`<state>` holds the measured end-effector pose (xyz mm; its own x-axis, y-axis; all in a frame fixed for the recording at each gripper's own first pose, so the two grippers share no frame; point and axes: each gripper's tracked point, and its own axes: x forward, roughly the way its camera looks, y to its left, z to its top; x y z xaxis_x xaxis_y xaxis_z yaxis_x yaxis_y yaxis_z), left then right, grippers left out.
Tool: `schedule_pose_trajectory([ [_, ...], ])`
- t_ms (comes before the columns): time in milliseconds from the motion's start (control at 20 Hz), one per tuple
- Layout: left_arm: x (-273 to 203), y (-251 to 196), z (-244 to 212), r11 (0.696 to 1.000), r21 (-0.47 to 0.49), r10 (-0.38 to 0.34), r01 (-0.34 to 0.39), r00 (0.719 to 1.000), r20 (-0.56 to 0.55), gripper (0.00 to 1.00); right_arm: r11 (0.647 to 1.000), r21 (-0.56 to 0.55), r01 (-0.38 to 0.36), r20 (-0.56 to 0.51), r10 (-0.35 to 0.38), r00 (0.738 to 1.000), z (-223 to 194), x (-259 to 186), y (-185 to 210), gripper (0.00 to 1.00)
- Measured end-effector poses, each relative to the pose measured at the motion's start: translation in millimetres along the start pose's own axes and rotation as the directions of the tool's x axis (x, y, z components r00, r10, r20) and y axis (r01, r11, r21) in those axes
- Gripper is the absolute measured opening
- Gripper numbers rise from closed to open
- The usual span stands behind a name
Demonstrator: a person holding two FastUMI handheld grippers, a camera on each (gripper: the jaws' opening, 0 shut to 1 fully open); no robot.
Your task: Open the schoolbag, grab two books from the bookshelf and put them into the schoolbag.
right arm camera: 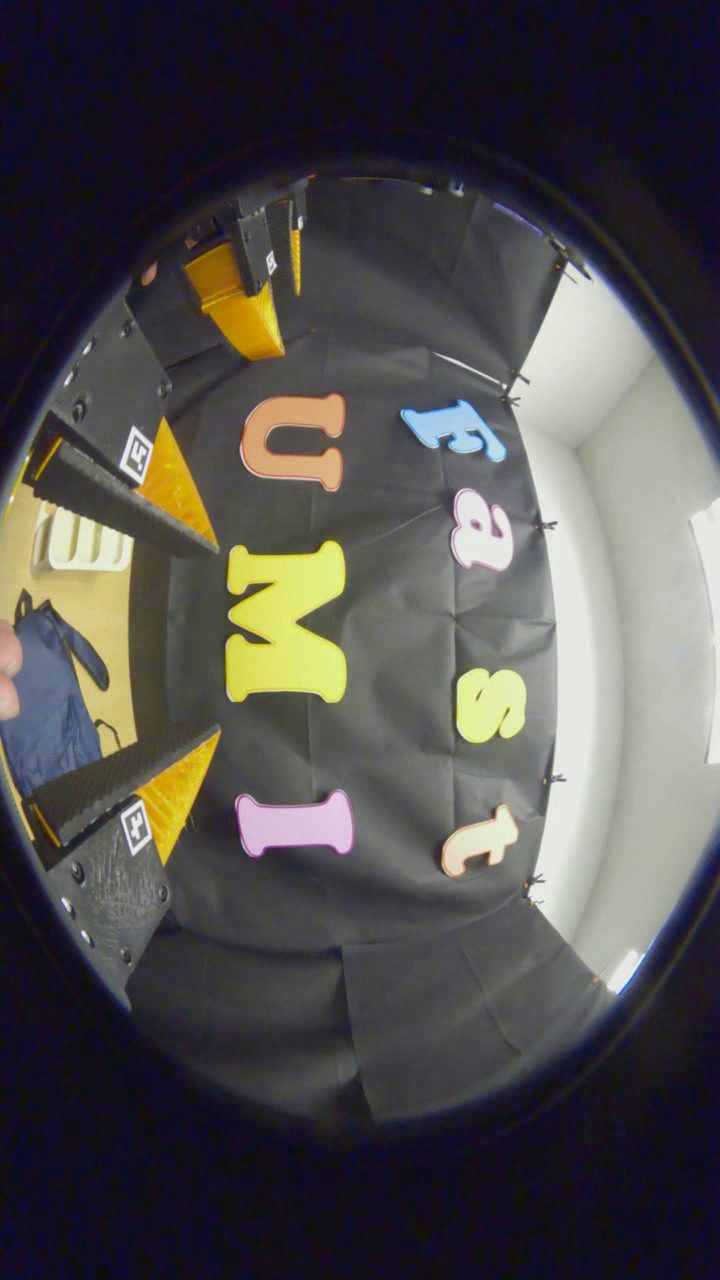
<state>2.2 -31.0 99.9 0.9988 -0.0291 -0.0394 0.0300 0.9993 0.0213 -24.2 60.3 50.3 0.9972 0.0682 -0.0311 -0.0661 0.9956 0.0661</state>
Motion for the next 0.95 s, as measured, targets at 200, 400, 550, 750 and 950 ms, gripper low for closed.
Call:
schedule_pose_trajectory([
  [200,-2,-5,-2,1.0,-0.019,-0.019,0.019,1.0,-0.012,0.98,1.0,-0.003,-0.001,0.014,0.001,1.0,4,-5,6,0.98],
  [400,1,-12,1,0.999,-0.023,-0.047,0.047,0.999,-0.007,0.98,1.0,0.0,0.013,0.017,-0.013,1.0,6,-4,1,0.98],
  [550,3,-12,-2,0.999,-0.03,-0.046,0.046,0.999,-0.013,0.98,0.999,-0.012,0.032,0.023,-0.032,0.999,7,-2,-5,0.98],
  [750,4,-13,-5,0.998,-0.039,-0.054,0.053,0.998,-0.027,0.98,0.999,-0.012,0.042,0.022,-0.041,0.999,6,-1,-7,0.99],
  [950,4,-15,-3,0.998,-0.019,-0.056,0.055,0.998,-0.017,0.98,0.999,-0.022,0.037,0.011,-0.037,0.999,6,-1,-9,0.98],
])
